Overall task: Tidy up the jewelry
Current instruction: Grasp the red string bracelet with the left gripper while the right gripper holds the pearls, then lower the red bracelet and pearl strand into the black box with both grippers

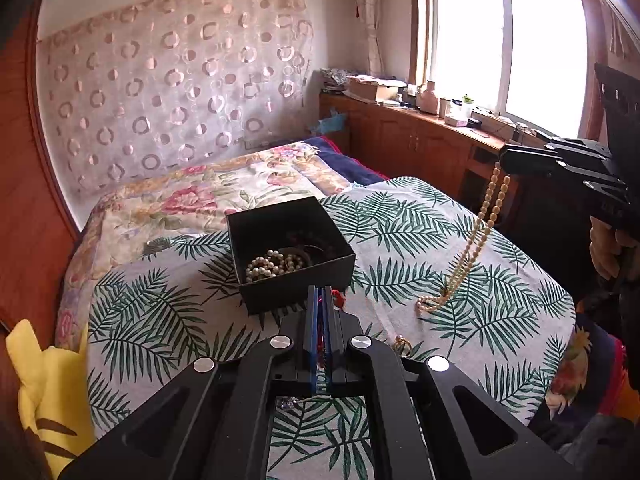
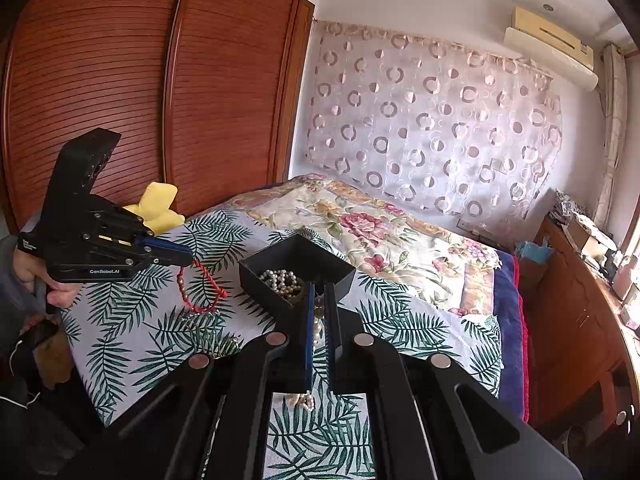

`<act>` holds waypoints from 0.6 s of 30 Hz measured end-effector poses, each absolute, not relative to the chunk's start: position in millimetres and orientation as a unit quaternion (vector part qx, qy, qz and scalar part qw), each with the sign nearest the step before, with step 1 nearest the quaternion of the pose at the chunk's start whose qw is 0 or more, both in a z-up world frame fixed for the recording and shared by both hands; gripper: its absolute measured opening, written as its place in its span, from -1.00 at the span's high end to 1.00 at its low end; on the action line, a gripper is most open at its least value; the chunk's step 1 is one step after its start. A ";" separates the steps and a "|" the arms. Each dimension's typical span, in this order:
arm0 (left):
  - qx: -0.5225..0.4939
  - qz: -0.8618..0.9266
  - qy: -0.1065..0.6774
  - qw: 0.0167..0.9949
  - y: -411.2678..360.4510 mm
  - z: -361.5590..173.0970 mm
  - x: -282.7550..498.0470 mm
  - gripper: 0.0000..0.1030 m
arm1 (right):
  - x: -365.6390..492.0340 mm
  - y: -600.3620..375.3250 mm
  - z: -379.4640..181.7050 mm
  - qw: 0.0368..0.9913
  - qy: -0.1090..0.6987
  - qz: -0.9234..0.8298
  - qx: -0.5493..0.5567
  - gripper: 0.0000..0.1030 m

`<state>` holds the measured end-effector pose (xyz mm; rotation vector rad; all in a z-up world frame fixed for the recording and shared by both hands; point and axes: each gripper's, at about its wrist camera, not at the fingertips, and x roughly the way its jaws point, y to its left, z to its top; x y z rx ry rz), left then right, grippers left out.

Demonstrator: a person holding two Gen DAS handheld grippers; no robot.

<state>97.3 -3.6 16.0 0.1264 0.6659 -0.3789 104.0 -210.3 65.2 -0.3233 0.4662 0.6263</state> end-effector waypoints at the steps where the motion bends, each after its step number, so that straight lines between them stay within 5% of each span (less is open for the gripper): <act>1: 0.059 -0.182 0.323 0.927 -2.4 16.4 98.3 0.98 | 103.9 -209.4 66.0 0.912 0.225 0.305 -0.157 0.89; 18: 0.041 -0.142 0.300 0.943 6.9 27.5 133.3 0.97 | 120.4 -175.9 125.9 0.920 0.173 0.306 -0.172 0.89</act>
